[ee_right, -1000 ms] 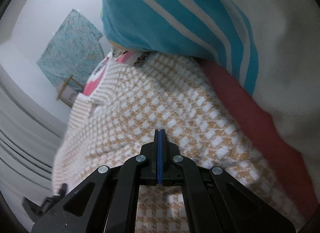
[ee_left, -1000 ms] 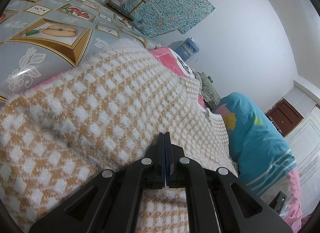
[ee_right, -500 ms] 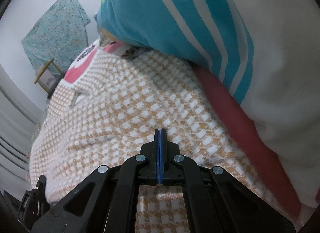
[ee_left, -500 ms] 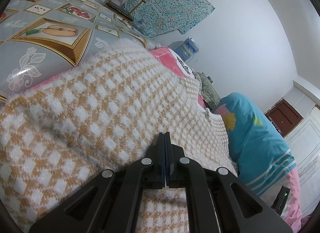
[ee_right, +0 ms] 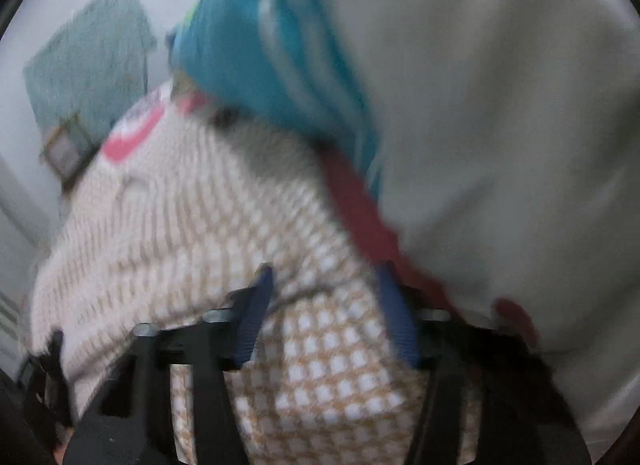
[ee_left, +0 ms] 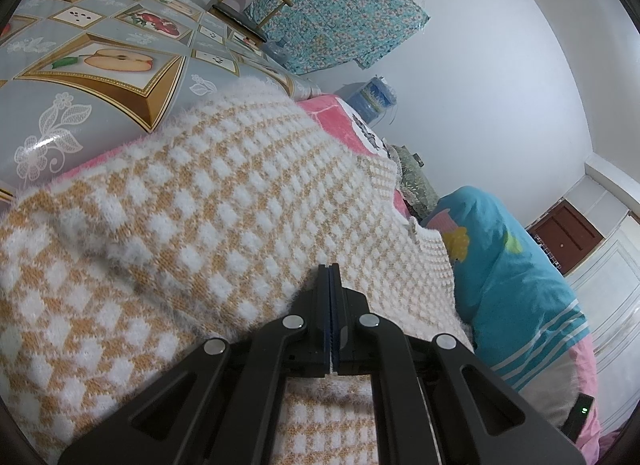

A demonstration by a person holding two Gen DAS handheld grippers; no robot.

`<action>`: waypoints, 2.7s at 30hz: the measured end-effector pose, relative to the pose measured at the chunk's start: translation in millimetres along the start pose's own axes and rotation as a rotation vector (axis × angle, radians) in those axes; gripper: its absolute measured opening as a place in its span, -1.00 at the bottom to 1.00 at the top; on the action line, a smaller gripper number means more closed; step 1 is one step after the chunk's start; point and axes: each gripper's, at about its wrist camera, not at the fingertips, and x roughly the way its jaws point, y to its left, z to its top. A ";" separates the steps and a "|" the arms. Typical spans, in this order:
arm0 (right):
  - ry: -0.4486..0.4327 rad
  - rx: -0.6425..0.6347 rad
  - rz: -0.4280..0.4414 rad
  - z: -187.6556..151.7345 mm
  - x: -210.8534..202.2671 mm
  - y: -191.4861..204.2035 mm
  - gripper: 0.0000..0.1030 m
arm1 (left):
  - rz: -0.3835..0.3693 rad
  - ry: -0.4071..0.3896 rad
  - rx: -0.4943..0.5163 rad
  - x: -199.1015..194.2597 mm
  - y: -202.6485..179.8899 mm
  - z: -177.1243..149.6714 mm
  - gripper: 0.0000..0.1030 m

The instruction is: Fold large clothes

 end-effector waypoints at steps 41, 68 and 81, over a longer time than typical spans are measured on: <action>-0.026 -0.260 0.227 -18.4 42.0 53.8 0.40 | -0.151 0.426 0.786 256.5 -203.6 102.6 -0.81; -0.080 -0.656 0.256 4.1 49.4 67.1 0.48 | -0.334 0.397 1.122 73.9 -199.3 3.7 -0.14; -0.072 -0.630 0.263 5.5 53.9 62.2 0.54 | -0.301 0.578 0.380 199.1 -97.0 43.3 -0.94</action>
